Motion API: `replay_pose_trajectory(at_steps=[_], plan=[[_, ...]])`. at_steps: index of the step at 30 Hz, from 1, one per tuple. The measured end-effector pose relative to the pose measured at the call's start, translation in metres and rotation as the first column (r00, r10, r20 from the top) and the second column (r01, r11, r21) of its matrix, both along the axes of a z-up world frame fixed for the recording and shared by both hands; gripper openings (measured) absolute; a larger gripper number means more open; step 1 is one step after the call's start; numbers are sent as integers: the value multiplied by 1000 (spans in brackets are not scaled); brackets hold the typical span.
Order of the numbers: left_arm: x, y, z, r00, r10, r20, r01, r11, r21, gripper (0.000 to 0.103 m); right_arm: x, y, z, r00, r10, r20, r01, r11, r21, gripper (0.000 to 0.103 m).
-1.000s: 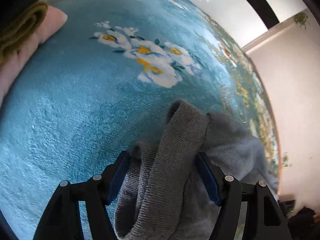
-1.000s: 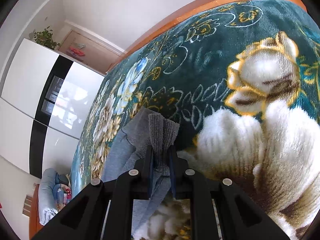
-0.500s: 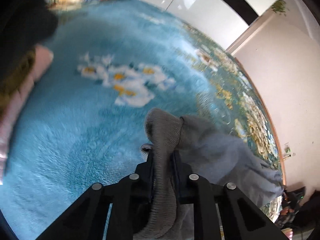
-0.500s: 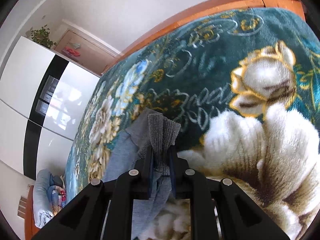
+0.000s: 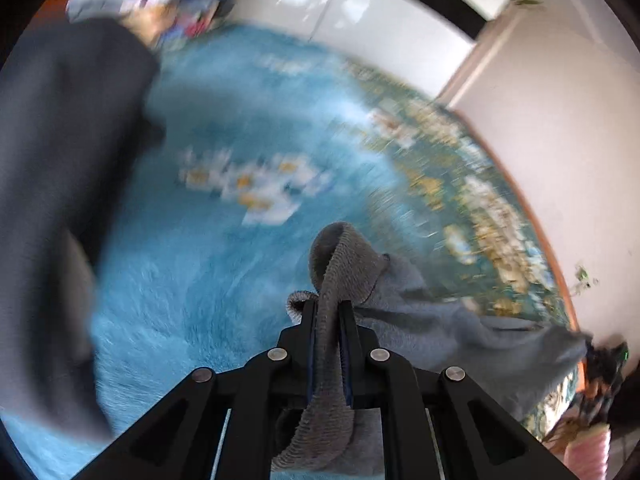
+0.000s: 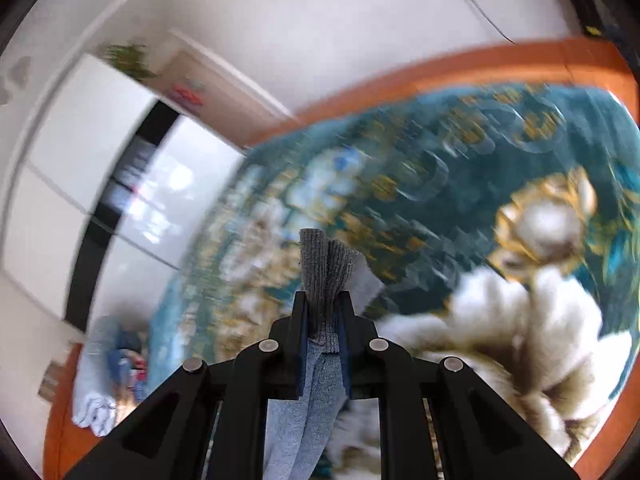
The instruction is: Fold clothes
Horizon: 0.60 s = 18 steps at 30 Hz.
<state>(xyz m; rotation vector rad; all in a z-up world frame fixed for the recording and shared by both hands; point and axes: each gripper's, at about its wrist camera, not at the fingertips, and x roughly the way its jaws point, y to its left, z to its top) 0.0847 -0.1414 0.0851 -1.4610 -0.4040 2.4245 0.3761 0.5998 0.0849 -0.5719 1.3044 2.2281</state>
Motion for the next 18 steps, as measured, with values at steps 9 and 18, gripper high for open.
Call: replay_pose_trajectory(at_steps=[9, 18], plan=[[5, 8, -17, 1000, -2, -4, 2, 988, -155, 54, 14, -6, -3, 999, -12, 50, 9, 998, 61, 14], [42, 5, 12, 994, -28, -103, 16, 993, -119, 67, -31, -149, 93, 971, 171, 167, -234, 829, 509, 14]])
